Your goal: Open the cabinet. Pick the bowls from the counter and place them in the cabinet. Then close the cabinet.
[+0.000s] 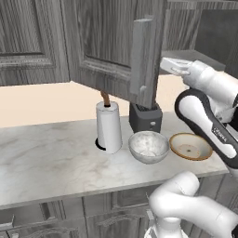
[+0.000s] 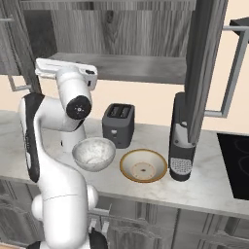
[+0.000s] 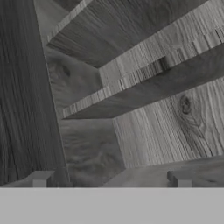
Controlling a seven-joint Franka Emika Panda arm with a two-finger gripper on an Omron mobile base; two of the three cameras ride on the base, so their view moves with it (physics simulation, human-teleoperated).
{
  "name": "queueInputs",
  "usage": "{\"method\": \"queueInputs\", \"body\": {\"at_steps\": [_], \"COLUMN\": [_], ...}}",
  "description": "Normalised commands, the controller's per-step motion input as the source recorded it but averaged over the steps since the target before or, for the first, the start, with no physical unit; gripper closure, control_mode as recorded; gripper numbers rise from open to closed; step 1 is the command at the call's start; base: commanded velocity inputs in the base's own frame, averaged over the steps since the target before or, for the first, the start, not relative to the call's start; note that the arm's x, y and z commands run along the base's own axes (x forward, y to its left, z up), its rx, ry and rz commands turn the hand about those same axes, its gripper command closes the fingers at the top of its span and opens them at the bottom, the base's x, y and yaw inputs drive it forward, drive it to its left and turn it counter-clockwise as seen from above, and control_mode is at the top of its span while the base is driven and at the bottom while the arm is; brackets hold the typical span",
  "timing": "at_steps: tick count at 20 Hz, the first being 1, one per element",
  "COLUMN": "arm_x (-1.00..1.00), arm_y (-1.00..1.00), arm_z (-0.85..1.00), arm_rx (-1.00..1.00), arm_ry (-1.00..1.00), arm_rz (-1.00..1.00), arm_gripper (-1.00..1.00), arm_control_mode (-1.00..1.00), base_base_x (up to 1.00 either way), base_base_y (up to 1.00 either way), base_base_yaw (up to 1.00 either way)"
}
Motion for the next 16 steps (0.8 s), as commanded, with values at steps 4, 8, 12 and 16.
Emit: {"method": "queueInputs", "body": {"at_steps": [4,8,12,16], "arm_x": [-1.00,-1.00,-0.97,-0.38], "arm_y": [1.00,1.00,1.00,1.00], "arm_z": [0.09,0.01,0.00,0.00], "arm_rx": [-0.02,-0.08,-0.14,-0.18], "arm_ry": [0.13,0.08,0.00,0.00], "arm_rz": [0.30,0.28,0.21,0.14], "arm_gripper": [-1.00,-1.00,-1.00,-1.00], "arm_control_mode": [-1.00,-1.00,-1.00,-1.00], "base_base_x": [0.00,0.00,0.00,0.00], "base_base_y": [0.00,0.00,0.00,0.00], "base_base_yaw": [0.00,0.00,0.00,0.00]}}
